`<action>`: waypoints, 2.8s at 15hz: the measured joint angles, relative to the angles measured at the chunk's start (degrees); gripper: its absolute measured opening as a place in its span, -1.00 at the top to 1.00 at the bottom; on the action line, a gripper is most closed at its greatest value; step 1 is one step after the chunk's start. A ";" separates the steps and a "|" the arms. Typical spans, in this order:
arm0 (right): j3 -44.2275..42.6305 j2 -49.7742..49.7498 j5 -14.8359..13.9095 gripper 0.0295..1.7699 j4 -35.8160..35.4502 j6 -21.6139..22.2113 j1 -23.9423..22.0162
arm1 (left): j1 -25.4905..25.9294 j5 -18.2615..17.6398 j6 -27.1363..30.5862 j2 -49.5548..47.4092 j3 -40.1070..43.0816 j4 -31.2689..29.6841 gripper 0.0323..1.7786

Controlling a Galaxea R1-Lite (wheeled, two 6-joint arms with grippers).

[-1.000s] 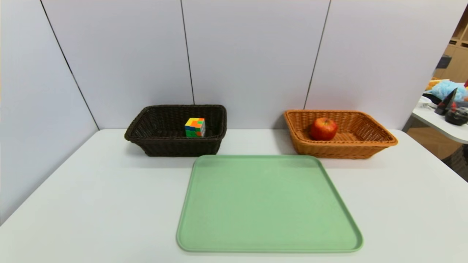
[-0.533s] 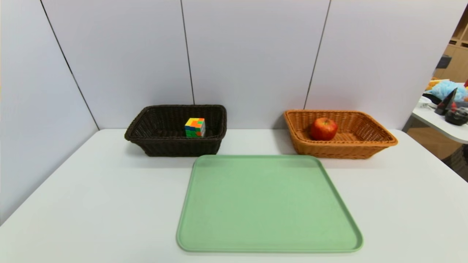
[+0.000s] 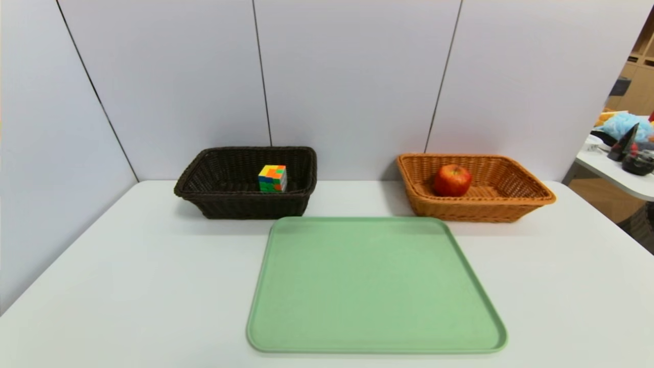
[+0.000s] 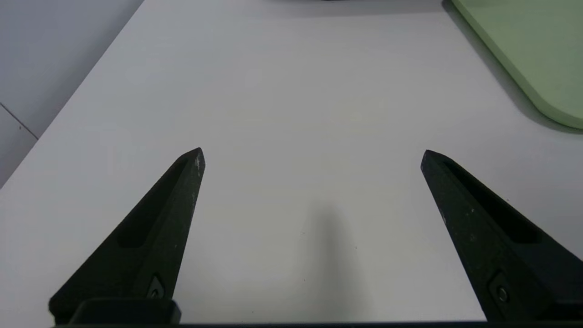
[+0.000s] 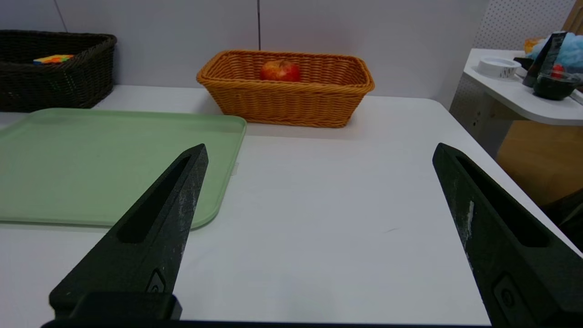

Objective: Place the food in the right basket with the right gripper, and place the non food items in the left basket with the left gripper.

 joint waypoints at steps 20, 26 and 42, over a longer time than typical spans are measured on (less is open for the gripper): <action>13.90 -0.07 0.52 -0.92 -5.63 -2.16 0.02 | -0.35 0.57 -2.95 -6.51 0.00 0.13 -0.90; 13.97 -0.07 0.00 -0.92 -6.01 0.57 0.02 | -0.35 0.49 -2.97 -6.66 0.00 0.13 -0.90; 13.99 -0.07 -0.06 -0.92 -5.81 1.49 -0.02 | -0.35 0.49 -2.97 -6.66 0.00 0.13 -0.90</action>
